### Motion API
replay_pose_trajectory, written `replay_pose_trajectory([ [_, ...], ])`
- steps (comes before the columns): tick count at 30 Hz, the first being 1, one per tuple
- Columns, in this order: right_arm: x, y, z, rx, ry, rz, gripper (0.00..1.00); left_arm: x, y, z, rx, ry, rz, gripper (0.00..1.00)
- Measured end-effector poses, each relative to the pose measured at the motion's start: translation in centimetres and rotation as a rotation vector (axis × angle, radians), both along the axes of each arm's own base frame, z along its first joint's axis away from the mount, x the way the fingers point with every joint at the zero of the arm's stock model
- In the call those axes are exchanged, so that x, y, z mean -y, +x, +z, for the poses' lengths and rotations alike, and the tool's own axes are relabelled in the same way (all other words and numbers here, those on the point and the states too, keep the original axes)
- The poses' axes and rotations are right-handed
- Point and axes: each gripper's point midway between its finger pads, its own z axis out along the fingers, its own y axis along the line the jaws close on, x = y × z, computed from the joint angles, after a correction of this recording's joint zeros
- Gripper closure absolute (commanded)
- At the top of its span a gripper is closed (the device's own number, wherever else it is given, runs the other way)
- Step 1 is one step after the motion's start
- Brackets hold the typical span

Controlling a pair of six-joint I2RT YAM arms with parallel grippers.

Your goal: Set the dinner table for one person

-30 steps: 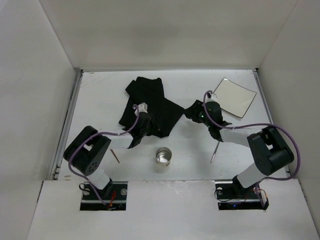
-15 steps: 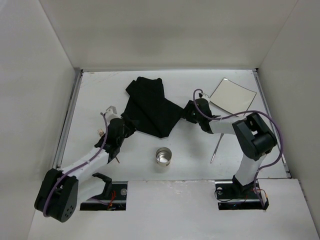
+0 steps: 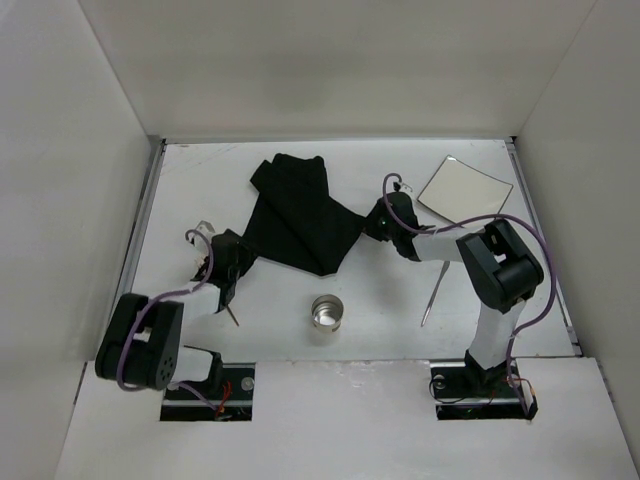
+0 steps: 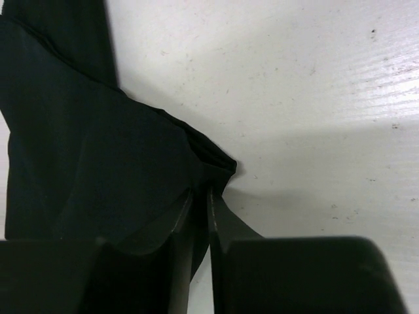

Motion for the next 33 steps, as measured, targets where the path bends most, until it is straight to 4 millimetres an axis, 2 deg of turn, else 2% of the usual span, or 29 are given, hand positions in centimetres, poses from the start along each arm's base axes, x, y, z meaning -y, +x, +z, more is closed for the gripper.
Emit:
replay_pose_trajectory([
  [1,-0.1,0.0,0.1,0.002,0.006,0.0,0.85,0.2,0.7,0.0,0.007,-0.01,0.005,0.5],
  [2,-0.1,0.1,0.2,0.006,0.011,0.0,0.86,0.4,1.5,0.0,0.017,-0.021,0.011,0.55],
  [5,-0.3,0.3,0.5,0.019,0.023,-0.001,0.89,0.5,3.2,-0.6,0.026,-0.053,0.039,0.84],
  [6,-0.4,0.4,0.6,0.021,0.027,-0.002,0.91,0.4,3.5,-0.8,0.027,-0.072,0.051,0.9],
  [9,-0.4,0.6,1.1,0.029,0.044,-0.007,0.93,0.0,4.4,-1.1,0.04,-0.128,0.087,0.96],
  [11,-0.2,0.8,2.1,0.043,0.058,-0.014,0.94,-0.1,4.6,-1.1,0.047,-0.152,0.101,0.97],
  [13,0.6,0.9,4.6,0.083,0.085,-0.025,0.95,-0.1,4.6,-1.0,0.047,-0.16,0.104,0.97],
  [15,2.3,0.3,8.3,0.149,0.117,-0.052,0.95,-0.1,4.3,-0.9,0.049,-0.16,0.107,0.98],
  [18,6.4,-2.7,13.7,0.274,0.157,-0.135,0.95,-0.1,3.5,-0.9,0.05,-0.152,0.108,0.98],
  [19,7.4,-4.2,14.8,0.305,0.175,-0.157,0.95,0.3,3.3,-0.8,0.052,-0.161,0.095,0.98],
  [20,7.9,-5.6,15.1,0.319,0.183,-0.167,0.94,0.8,3.2,-0.6,0.056,-0.165,0.08,0.98],
  [22,8.5,-7.6,13.7,0.299,0.177,-0.192,0.94,1.1,2.8,-0.5,0.059,-0.165,0.069,0.98],
  [26,9.1,-10.4,6.9,0.134,0.084,-0.223,0.93,0.3,1.6,-0.7,0.05,-0.151,0.091,0.99],
  [28,8.8,-11.8,4.3,0.056,0.037,-0.209,0.91,-0.3,0.6,-0.5,0.052,-0.138,0.101,0.99],
  [33,8.2,-12.7,2.2,-0.014,0.008,-0.187,0.86,-1.5,-2.1,1.0,0.086,-0.113,0.114,0.95],
])
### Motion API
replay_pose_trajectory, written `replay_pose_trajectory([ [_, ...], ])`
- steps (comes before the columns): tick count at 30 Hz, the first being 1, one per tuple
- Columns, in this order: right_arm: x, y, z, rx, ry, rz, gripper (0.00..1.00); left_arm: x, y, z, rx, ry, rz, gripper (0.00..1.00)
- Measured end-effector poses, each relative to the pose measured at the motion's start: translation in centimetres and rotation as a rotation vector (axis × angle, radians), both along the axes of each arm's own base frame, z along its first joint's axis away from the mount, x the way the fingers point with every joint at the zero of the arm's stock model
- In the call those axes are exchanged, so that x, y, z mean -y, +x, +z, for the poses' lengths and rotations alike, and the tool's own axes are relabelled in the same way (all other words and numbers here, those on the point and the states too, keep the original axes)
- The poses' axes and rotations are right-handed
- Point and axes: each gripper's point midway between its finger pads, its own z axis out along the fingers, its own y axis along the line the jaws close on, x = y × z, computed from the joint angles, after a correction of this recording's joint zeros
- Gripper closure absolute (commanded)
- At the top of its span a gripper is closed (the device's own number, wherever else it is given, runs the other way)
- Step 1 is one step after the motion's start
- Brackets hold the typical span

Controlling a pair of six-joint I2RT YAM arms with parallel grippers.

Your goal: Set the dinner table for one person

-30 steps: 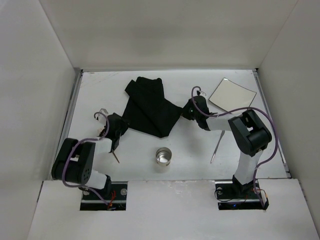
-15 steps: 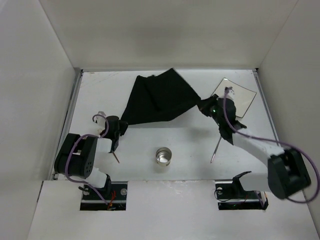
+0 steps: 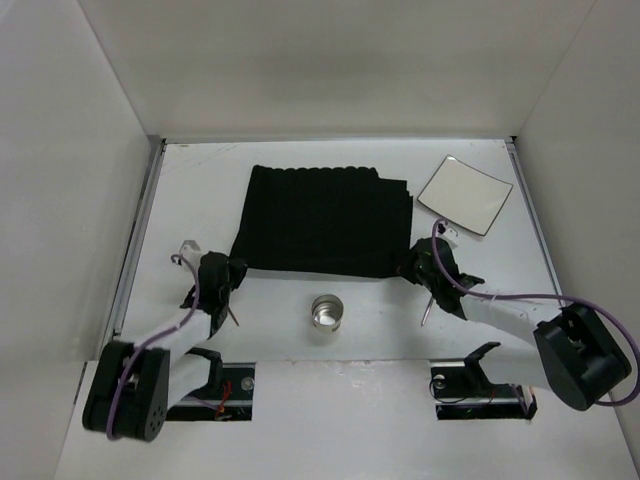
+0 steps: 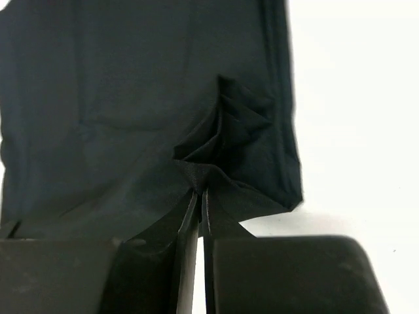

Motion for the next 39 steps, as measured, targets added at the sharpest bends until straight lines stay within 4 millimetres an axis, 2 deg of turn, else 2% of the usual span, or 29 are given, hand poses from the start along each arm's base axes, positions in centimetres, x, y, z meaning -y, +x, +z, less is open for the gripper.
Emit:
replay_pose_trajectory([
  [2,-0.1,-0.2,-0.7,-0.022,-0.004,0.009,0.81,-0.3,-0.9,0.7,0.021,0.008,0.005,0.89],
  [6,-0.1,-0.7,-1.8,-0.061,-0.022,0.02,0.56,-0.6,-2.4,1.6,0.038,0.047,0.004,0.76],
  [8,0.1,-0.9,-1.7,-0.064,-0.032,0.024,0.51,-0.5,-2.9,2.1,0.048,0.067,-0.008,0.72],
  [11,0.6,-1.3,0.4,-0.022,-0.024,0.02,0.5,-0.7,-3.6,3.0,0.072,0.1,-0.014,0.7],
  [16,1.4,-2.1,6.0,0.126,-0.001,0.001,0.5,-0.6,-3.9,4.4,0.089,0.166,-0.024,0.66],
  [19,0.9,-2.1,7.4,0.144,-0.024,0.018,0.5,0.7,-3.7,4.7,0.072,0.199,-0.072,0.63],
  [21,-0.1,-1.6,7.7,0.139,-0.051,0.043,0.53,2.4,-3.4,4.4,0.051,0.217,-0.13,0.63],
  [24,-2.4,-0.5,6.9,0.106,-0.088,0.094,0.67,4.9,-3.0,3.0,0.0,0.249,-0.22,0.63],
  [27,-4.1,-0.4,4.3,0.052,-0.1,0.133,0.77,6.7,-2.9,1.5,-0.046,0.264,-0.287,0.63],
  [29,-4.7,-1.1,1.8,0.004,-0.101,0.146,0.78,7.6,-2.9,0.7,-0.071,0.265,-0.321,0.63],
  [33,-5.0,-4.0,-3.5,-0.109,-0.133,0.182,0.76,8.8,-3.1,-0.5,-0.102,0.257,-0.372,0.63],
  [36,-6.0,-3.7,-3.8,-0.094,-0.099,0.182,0.76,9.2,-3.1,-1.4,-0.12,0.254,-0.386,0.63],
  [39,-6.6,-2.0,-3.7,-0.081,-0.068,0.163,0.77,9.7,-2.4,-1.4,-0.102,0.237,-0.378,0.64],
])
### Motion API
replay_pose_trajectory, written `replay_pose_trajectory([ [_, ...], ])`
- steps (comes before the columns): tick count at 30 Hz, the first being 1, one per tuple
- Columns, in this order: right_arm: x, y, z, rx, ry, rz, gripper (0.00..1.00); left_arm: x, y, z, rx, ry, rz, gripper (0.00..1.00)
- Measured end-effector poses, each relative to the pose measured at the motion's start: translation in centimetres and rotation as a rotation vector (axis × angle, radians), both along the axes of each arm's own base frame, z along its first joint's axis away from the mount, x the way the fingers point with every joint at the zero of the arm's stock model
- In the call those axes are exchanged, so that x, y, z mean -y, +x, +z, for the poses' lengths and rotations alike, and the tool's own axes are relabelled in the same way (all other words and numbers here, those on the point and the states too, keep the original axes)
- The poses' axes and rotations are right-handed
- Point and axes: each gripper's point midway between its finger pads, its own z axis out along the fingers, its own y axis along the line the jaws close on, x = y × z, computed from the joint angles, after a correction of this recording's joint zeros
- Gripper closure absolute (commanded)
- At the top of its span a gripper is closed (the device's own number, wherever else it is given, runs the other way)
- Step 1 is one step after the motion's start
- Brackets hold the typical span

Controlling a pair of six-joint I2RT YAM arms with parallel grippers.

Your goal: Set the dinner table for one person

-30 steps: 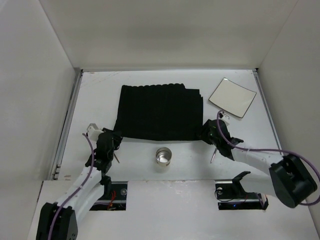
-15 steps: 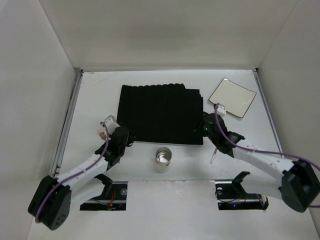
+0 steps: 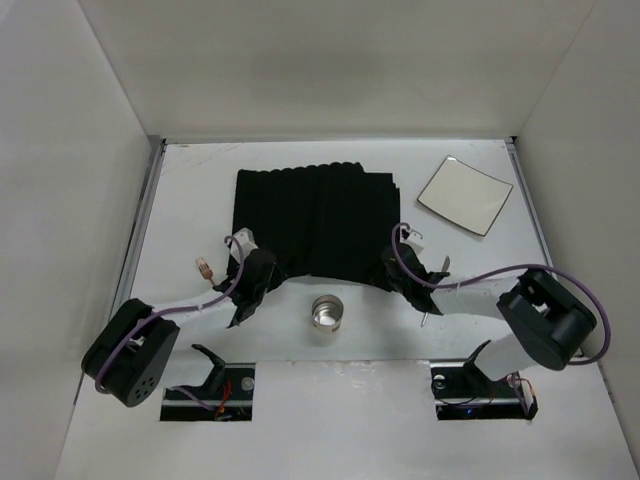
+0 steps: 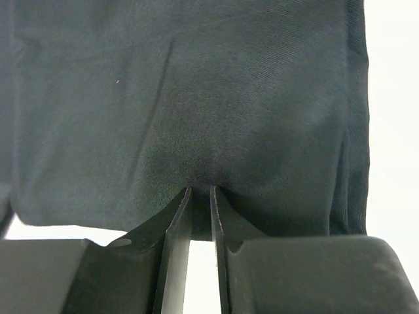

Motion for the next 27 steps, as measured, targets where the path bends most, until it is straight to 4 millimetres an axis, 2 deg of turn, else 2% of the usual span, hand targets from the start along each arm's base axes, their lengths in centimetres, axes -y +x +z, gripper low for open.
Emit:
replay_pose_trajectory([
  [4,0.4,2.9,0.1,0.001,0.041,-0.049,0.78,0.6,1.0,0.1,0.017,-0.04,0.018,0.64],
  [9,2.4,5.9,0.2,-0.004,0.08,-0.119,0.81,0.9,1.4,0.1,0.02,-0.066,0.025,0.65],
  [12,3.5,6.2,0.4,-0.005,0.079,-0.142,0.82,0.6,1.3,0.2,0.019,-0.073,0.028,0.65],
  [17,4.6,5.1,1.7,0.01,0.061,-0.146,0.85,-0.9,1.3,0.2,0.022,-0.078,0.056,0.65],
  [19,4.8,4.7,2.2,0.019,0.061,-0.141,0.8,-1.3,1.4,0.2,0.022,-0.075,0.064,0.65],
  [23,4.8,4.0,3.0,0.035,0.052,-0.131,0.52,-1.5,1.2,0.5,0.025,-0.066,0.056,0.65],
  [24,4.7,3.9,3.1,0.04,0.049,-0.13,0.48,-1.5,1.1,0.7,0.029,-0.064,0.052,0.65],
  [27,5.2,3.8,3.3,0.054,0.038,-0.143,0.47,-1.7,0.7,1.6,0.048,-0.063,0.041,0.65],
])
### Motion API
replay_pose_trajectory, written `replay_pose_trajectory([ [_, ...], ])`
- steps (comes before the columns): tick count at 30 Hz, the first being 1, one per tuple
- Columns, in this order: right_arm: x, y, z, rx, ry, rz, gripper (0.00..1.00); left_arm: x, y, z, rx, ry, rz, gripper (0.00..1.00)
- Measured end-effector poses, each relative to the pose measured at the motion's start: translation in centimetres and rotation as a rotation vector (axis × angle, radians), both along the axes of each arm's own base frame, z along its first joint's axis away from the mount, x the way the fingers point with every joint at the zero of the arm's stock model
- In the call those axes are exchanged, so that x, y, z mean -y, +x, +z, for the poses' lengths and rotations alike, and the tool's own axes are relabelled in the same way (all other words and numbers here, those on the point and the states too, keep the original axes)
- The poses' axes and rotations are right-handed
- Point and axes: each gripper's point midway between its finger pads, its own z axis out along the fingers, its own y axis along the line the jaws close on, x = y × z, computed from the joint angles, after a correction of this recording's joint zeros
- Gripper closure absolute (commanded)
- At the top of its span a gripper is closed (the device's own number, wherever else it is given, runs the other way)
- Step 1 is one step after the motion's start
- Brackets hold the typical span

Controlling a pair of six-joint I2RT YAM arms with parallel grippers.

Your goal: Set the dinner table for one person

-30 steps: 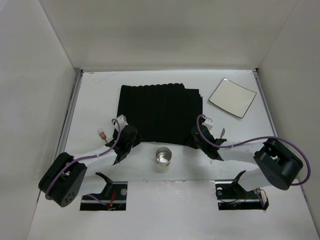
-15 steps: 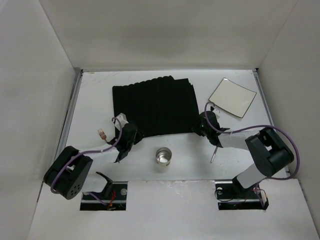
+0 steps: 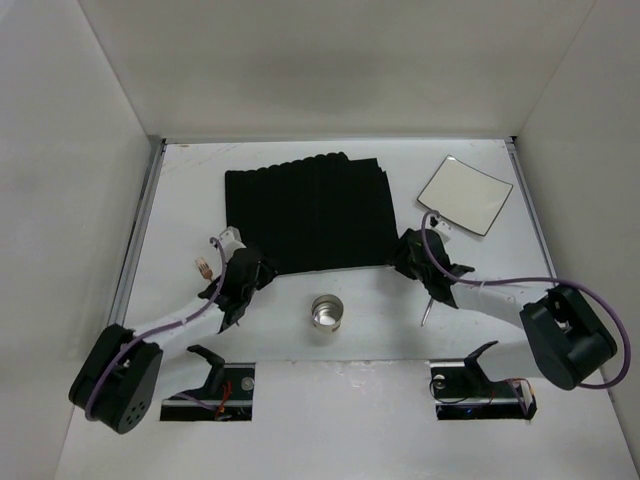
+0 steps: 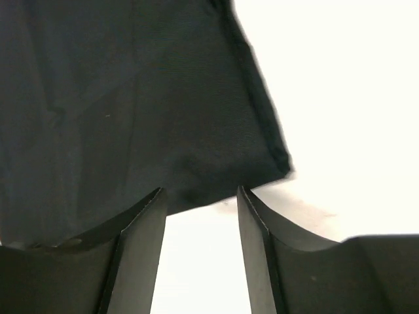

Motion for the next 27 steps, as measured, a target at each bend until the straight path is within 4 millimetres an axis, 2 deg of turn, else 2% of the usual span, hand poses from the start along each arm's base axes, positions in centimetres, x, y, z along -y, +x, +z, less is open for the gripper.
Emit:
replay_pose_trajectory([
  [6,1.4,-1.1,-1.8,-0.04,-0.023,-0.055,0.45,-1.7,-0.2,3.0,0.077,0.001,0.039,0.63],
  [9,1.6,-1.2,-2.6,-0.06,-0.024,-0.07,0.47,-2.7,-0.4,3.5,0.089,0.012,0.067,0.62],
  [11,1.3,-0.8,-2.7,-0.054,-0.014,-0.076,0.59,-3.4,-0.6,3.4,0.086,0.021,0.084,0.62],
  [14,1.1,-0.3,-3.2,-0.06,-0.002,-0.089,0.85,-4.5,-1.0,2.6,0.057,0.043,0.107,0.62],
  [15,1.1,-0.2,-3.4,-0.063,0.002,-0.093,0.89,-4.8,-1.0,2.3,0.049,0.049,0.116,0.62],
  [19,1.3,-0.5,-3.2,-0.054,0.032,-0.112,0.94,-6.5,-1.3,1.2,0.016,0.071,0.162,0.62],
  [23,2.2,-2.0,-2.8,-0.037,0.056,-0.125,0.94,-7.9,-1.3,0.3,-0.017,0.086,0.207,0.61],
  [27,3.0,-3.1,-2.7,-0.035,0.061,-0.136,0.94,-8.6,-1.8,-0.4,-0.033,0.089,0.225,0.56],
])
